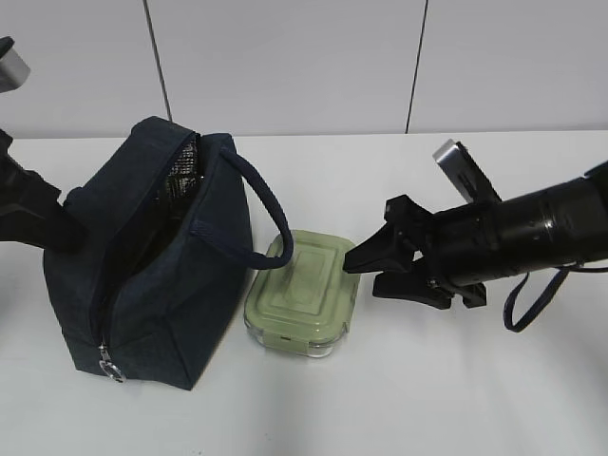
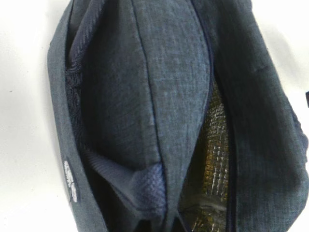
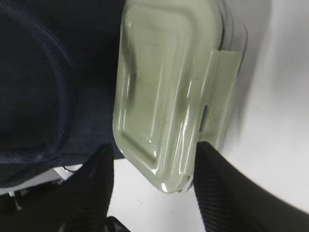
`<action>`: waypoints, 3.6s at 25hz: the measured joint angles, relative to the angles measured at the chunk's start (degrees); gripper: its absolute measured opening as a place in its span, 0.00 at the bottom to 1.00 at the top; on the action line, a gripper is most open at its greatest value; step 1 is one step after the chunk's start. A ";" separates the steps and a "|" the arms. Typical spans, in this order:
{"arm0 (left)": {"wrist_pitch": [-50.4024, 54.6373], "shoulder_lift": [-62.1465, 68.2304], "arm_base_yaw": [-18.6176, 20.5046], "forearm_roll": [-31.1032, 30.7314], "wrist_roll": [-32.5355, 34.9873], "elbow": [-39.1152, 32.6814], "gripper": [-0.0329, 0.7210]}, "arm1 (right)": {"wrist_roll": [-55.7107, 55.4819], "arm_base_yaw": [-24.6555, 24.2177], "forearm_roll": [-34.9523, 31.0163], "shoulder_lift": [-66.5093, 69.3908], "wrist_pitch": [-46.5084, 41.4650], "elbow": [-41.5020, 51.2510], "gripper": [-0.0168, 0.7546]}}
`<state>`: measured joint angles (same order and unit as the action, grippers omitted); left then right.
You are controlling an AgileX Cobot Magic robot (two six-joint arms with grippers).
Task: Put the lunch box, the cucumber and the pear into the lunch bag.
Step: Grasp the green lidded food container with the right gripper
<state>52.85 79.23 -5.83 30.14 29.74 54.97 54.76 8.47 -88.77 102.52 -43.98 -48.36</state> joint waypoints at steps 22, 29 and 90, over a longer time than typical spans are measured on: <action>0.33 0.00 0.00 -0.01 0.00 0.00 0.04 | 24.92 -5.22 -13.67 15.53 -15.66 1.55 0.72; 0.17 0.00 0.00 -0.01 0.00 0.00 0.04 | 25.02 -5.22 -13.69 15.85 -15.31 -1.03 0.72; -1.79 0.00 0.00 -1.11 0.00 0.00 0.04 | 20.76 0.21 -14.46 22.78 -13.63 -8.79 0.60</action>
<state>51.05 79.23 -5.83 29.04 29.74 54.97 75.52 8.68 -103.23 125.31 -57.61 -57.15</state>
